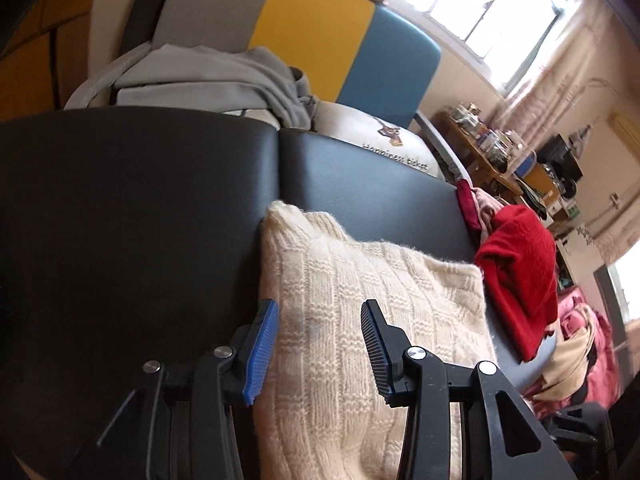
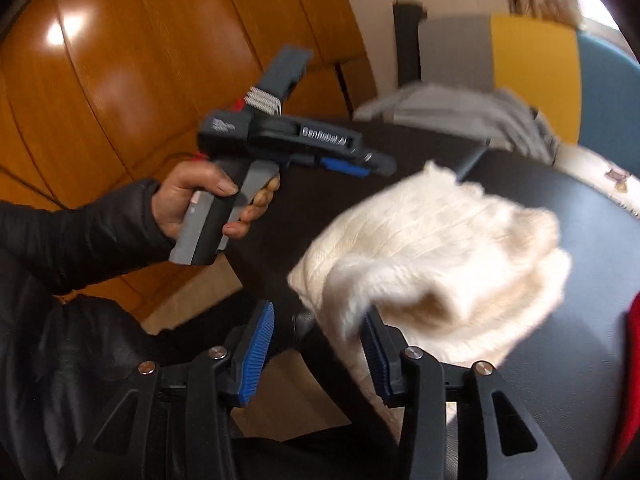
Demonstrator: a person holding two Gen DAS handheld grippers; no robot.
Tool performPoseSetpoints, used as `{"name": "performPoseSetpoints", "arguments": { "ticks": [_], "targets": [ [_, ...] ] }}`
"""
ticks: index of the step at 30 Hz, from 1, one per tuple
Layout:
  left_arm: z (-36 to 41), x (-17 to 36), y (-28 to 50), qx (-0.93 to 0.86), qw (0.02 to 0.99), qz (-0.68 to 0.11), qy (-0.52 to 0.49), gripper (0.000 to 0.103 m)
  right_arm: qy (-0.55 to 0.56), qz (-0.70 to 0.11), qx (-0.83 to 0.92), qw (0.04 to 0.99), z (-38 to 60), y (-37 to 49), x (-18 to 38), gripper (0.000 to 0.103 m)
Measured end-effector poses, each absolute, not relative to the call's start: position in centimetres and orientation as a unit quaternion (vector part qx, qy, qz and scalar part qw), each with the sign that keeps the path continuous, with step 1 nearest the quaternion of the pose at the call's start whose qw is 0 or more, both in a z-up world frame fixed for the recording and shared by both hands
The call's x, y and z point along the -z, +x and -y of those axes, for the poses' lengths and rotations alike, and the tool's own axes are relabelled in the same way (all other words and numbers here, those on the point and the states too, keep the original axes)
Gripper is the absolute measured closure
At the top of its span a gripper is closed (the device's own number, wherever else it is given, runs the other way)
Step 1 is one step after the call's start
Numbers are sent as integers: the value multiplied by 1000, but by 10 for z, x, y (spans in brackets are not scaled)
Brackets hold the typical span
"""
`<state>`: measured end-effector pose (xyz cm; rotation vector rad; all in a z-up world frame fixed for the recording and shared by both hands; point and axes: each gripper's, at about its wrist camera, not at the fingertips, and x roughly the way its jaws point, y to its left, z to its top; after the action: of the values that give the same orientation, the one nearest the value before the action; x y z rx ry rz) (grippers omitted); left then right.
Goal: Fold clothes
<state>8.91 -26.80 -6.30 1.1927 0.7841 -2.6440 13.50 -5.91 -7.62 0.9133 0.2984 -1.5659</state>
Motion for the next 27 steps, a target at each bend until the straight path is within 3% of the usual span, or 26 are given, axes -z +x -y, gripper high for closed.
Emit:
{"name": "performPoseSetpoints", "arguments": {
  "ticks": [2, 3, 6, 8, 16, 17, 19, 23, 27],
  "targets": [
    [260, 69, 83, 880, 50, -260, 394, 60, 432, -117, 681, 579, 71, 120, 90, 71],
    [255, 72, 78, 882, 43, -255, 395, 60, 452, -109, 684, 562, 73, 113, 98, 85],
    [237, 71, 73, 893, 15, -227, 387, 57, 468, -67, 683, 556, 51, 109, 105, 94],
    [226, 76, 71, 899, 6, -198, 391, 50, 473, -55, 689, 546, 41, 110, 109, 95],
    [193, 95, 61, 908, 22, -110, 403, 42, 488, -6, 711, 506, 1, 113, 125, 95],
    [195, 95, 62, 908, 21, -116, 402, 42, 490, 0, 713, 501, -4, 113, 127, 93],
    [204, 90, 68, 910, 15, -143, 390, 42, 494, 12, 718, 491, -14, 113, 131, 79],
    [219, 78, 87, 913, 12, -187, 362, 42, 470, 54, 741, 476, -35, 102, 115, 77],
    [222, 73, 109, 919, 15, -183, 348, 42, 439, 102, 765, 460, -21, 62, 107, 75]
  ]
}}
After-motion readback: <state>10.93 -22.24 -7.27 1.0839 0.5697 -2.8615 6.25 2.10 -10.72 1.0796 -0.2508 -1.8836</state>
